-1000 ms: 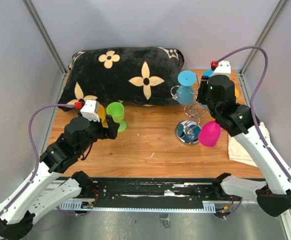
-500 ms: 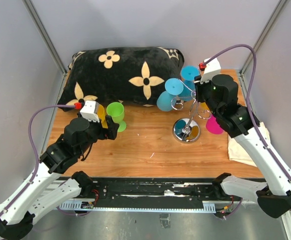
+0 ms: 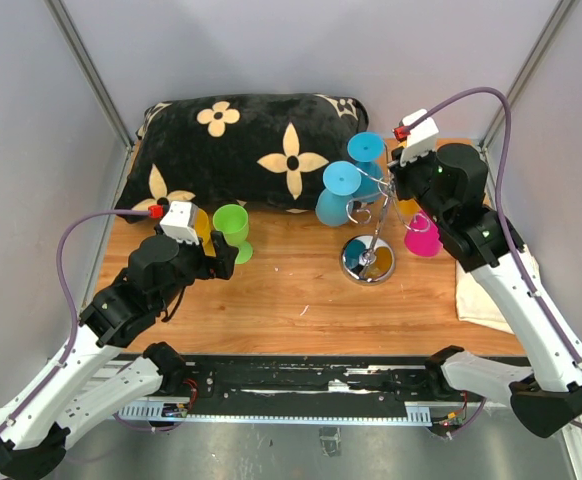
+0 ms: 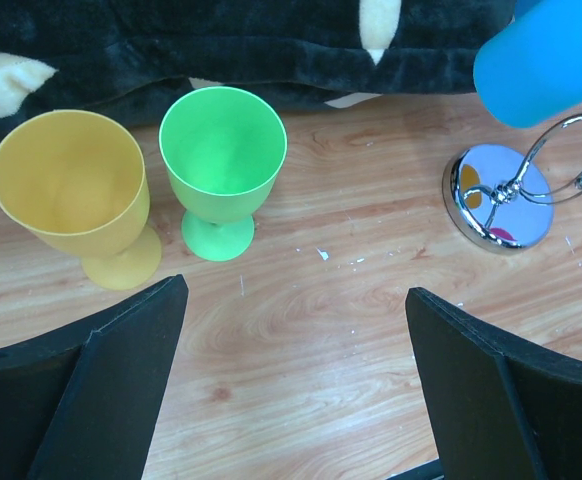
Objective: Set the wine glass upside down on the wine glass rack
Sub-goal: Adjust the wine rack at the center of the board.
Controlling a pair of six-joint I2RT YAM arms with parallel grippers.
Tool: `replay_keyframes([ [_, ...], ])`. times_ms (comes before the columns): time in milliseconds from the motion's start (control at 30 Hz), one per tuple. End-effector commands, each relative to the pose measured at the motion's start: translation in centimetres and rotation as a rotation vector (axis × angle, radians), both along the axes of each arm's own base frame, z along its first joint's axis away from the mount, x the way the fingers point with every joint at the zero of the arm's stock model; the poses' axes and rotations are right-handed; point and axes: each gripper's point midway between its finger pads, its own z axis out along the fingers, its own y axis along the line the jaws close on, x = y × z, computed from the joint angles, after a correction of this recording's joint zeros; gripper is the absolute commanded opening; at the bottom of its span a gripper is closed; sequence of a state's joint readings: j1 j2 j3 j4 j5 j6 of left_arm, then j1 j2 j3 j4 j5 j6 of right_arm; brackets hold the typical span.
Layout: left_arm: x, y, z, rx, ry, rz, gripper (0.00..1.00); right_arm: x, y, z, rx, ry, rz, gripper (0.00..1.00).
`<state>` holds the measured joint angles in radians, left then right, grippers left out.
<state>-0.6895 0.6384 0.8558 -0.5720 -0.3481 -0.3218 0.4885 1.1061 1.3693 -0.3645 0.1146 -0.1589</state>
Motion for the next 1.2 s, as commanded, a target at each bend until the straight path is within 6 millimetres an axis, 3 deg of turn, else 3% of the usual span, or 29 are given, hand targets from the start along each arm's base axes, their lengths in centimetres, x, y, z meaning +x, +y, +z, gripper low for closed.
replay_keyframes([
  [0, 0.2, 0.3, 0.0, 0.002, -0.010, 0.022, 0.96, 0.1, 0.4, 3.6, 0.041, -0.128, 0.054, 0.08],
  [33, 0.2, 0.3, -0.1, 0.003, -0.008, 0.021, 0.96, 0.0, 0.6, 3.5, 0.045, -0.124, 0.064, 0.21],
  [100, 0.3, 0.2, 0.0, 0.003, -0.007, 0.020, 0.96, -0.4, 0.7, 3.8, 0.059, -0.122, 0.074, 0.59],
  [133, 0.3, 0.2, 0.0, 0.002, -0.007, 0.018, 0.96, -0.6, 0.7, 3.9, 0.067, -0.121, 0.075, 0.71],
  [200, 0.3, 0.0, 0.3, -0.002, -0.009, 0.015, 0.96, -1.0, 0.7, 4.0, 0.079, -0.117, 0.083, 0.79],
  [367, 0.3, -0.3, 0.8, -0.019, -0.010, 0.006, 0.96, -2.5, 0.3, 4.9, 0.125, -0.121, 0.091, 0.85],
  [533, 0.3, -0.2, 1.4, -0.034, -0.018, 0.009, 0.96, -5.5, -0.7, 4.8, 0.178, -0.083, 0.088, 0.86],
  [900, 0.2, 0.6, 2.5, -0.034, -0.033, 0.045, 0.96, -15.6, 1.5, 2.5, 0.095, 0.061, 0.454, 0.90],
  [967, 0.3, 0.8, 2.5, -0.032, -0.031, 0.058, 0.96, -18.1, 2.9, 1.9, 0.033, 0.031, 0.596, 0.91],
  [1067, 0.1, 1.1, 2.5, -0.036, -0.026, 0.071, 0.96, -21.3, 4.0, 0.1, -0.088, 0.019, 0.764, 0.93],
  [1167, 0.1, 1.3, 2.5, -0.040, -0.029, 0.081, 0.96, -23.1, 4.5, -2.1, -0.162, 0.028, 0.863, 0.95],
])
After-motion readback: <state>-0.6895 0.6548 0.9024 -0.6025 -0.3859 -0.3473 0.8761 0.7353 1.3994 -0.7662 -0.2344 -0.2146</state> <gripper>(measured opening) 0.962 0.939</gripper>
